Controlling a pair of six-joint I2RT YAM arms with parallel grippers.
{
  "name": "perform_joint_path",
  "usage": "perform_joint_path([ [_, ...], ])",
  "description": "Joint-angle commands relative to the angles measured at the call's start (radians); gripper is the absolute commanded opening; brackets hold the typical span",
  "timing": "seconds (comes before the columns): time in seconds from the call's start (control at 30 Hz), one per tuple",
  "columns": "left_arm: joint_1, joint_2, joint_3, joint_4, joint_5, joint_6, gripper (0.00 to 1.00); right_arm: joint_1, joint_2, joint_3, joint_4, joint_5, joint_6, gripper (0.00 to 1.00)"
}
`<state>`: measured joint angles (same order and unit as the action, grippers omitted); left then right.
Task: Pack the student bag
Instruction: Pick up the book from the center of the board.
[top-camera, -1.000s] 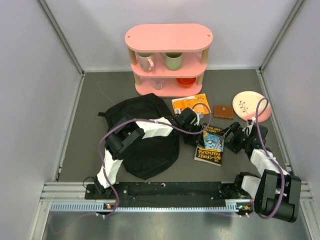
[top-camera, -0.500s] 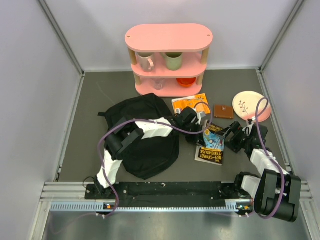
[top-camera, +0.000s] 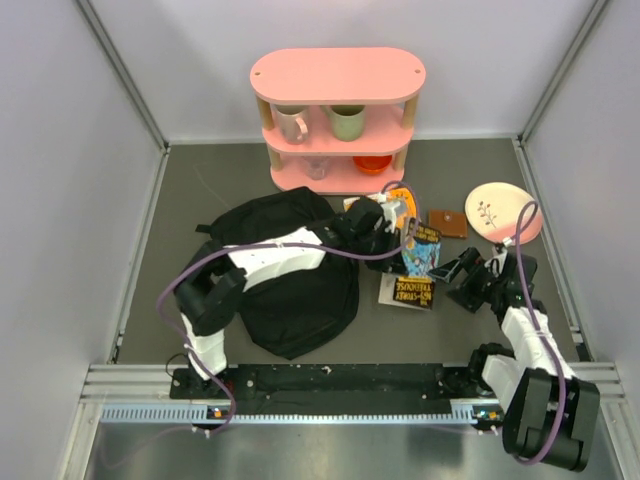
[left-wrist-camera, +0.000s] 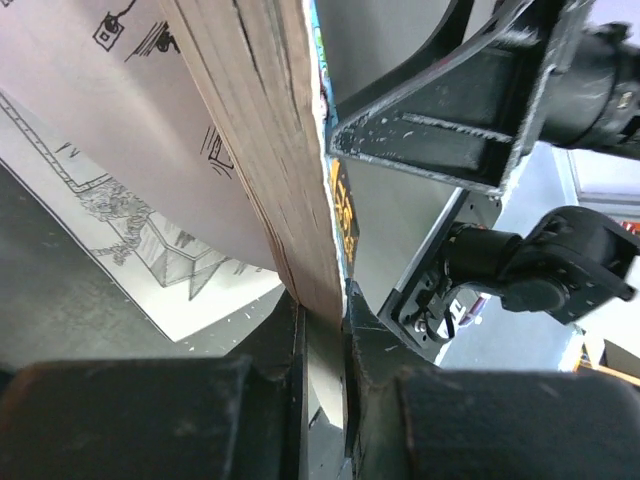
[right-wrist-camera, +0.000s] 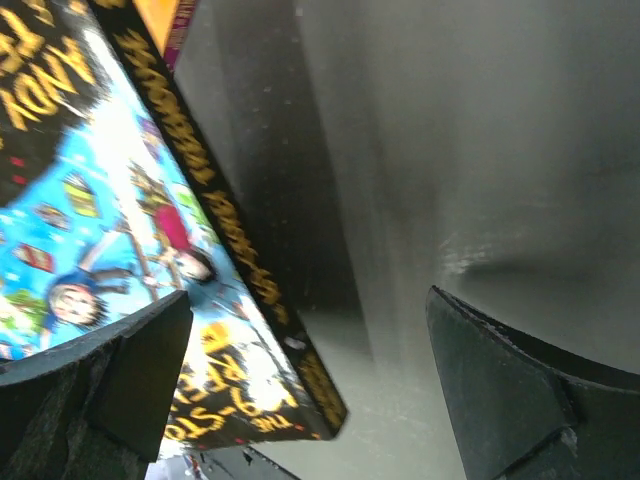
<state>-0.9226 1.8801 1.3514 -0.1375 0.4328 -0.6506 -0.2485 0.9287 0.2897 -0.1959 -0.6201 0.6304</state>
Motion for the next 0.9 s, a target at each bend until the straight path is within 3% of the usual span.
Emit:
perform_joint_path([
  [0.0,0.019,-0.153,-0.004,0.059,0.033,0.086,0.00,0.011,-0.106,0.035,-0.034,-0.075,-0.006,0.99],
  [0.37,0.025,-0.237,-0.060,0.171,0.165,0.112,0.00,0.011,-0.225,0.065,0.188,-0.403,0.121,0.99],
  [0.53,0.030,-0.251,-0.075,0.229,0.242,0.109,0.00,0.012,-0.221,0.017,0.426,-0.483,0.288,0.99],
  [0.63,0.030,-0.257,-0.086,0.257,0.276,0.106,0.00,0.014,-0.235,0.009,0.458,-0.494,0.307,0.88],
  [0.73,0.031,-0.257,-0.087,0.257,0.284,0.103,0.00,0.012,-0.252,0.008,0.483,-0.501,0.333,0.59],
  [0.8,0.033,-0.257,-0.092,0.257,0.279,0.097,0.00,0.012,-0.266,0.009,0.490,-0.497,0.345,0.49],
  [0.83,0.036,-0.257,-0.092,0.250,0.265,0.094,0.07,0.014,-0.281,0.012,0.486,-0.494,0.351,0.34],
  [0.87,0.039,-0.260,-0.100,0.243,0.250,0.089,0.28,0.014,-0.289,0.012,0.486,-0.494,0.357,0.27],
])
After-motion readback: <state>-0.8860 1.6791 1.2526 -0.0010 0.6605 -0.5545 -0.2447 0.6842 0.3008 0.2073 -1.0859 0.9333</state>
